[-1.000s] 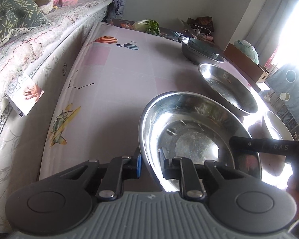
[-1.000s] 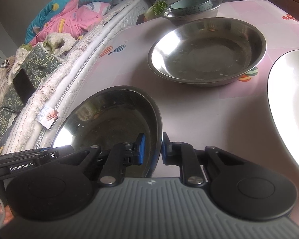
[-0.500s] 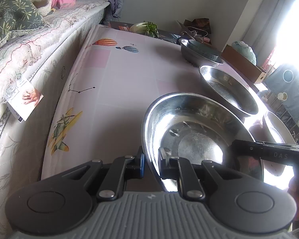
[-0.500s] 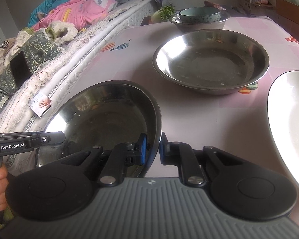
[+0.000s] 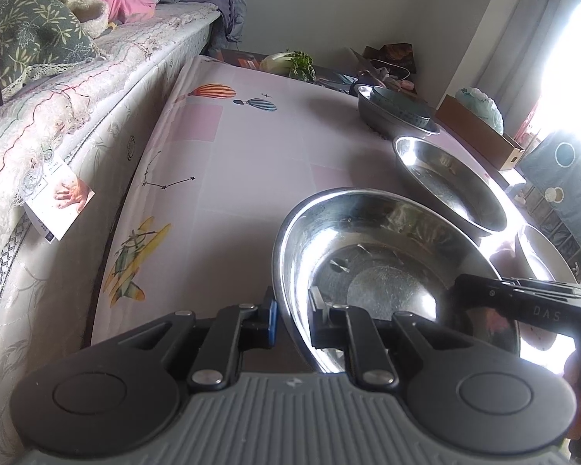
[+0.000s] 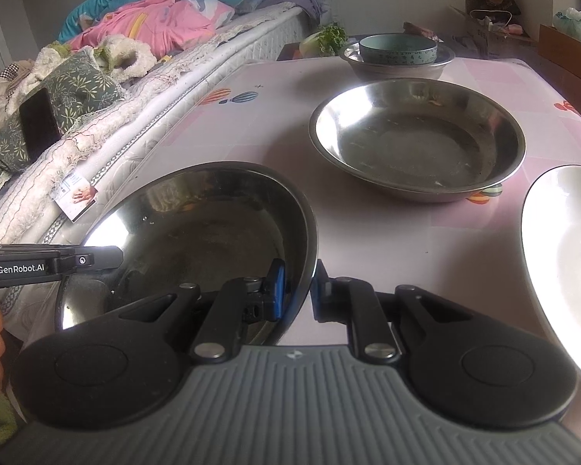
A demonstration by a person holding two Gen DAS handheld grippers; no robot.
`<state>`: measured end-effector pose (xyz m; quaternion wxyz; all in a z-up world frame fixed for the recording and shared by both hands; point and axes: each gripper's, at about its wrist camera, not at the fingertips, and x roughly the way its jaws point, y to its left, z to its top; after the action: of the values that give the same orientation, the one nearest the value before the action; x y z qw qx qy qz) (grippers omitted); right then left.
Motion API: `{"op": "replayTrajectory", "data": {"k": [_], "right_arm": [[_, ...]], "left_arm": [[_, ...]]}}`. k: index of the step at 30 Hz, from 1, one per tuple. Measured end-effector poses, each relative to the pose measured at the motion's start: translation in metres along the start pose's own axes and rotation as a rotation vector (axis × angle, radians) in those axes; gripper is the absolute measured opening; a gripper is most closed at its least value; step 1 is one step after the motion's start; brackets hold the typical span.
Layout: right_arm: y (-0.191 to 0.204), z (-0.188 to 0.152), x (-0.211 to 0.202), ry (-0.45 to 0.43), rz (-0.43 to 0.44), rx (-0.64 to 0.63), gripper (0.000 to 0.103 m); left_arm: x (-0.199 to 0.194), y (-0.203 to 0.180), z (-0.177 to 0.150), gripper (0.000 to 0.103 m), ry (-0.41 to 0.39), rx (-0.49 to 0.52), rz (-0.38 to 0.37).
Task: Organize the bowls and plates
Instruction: 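Carry the held basin with both tools toward another steel basin, then lower the held basin into the other steel basin with both tools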
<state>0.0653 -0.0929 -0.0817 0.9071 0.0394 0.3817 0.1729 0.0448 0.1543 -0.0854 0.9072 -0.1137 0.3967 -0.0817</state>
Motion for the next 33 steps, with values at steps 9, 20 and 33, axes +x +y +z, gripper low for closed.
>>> {"op": "replayTrajectory", "data": {"k": [9,20,33], "right_arm": [[0.003,0.004,-0.004,-0.023,0.02,-0.014,0.013],[0.002,0.007,-0.013,-0.039,0.028,0.001,0.013],[-0.015,0.011,-0.029,-0.061,0.015,0.078,0.013]], "left_arm": [[-0.009,0.0,-0.001,0.015,-0.022,-0.006,0.017],[-0.019,-0.009,0.001,0.015,-0.036,0.011,0.029],[-0.022,-0.034,0.011,0.016,-0.046,0.081,0.03]]}}
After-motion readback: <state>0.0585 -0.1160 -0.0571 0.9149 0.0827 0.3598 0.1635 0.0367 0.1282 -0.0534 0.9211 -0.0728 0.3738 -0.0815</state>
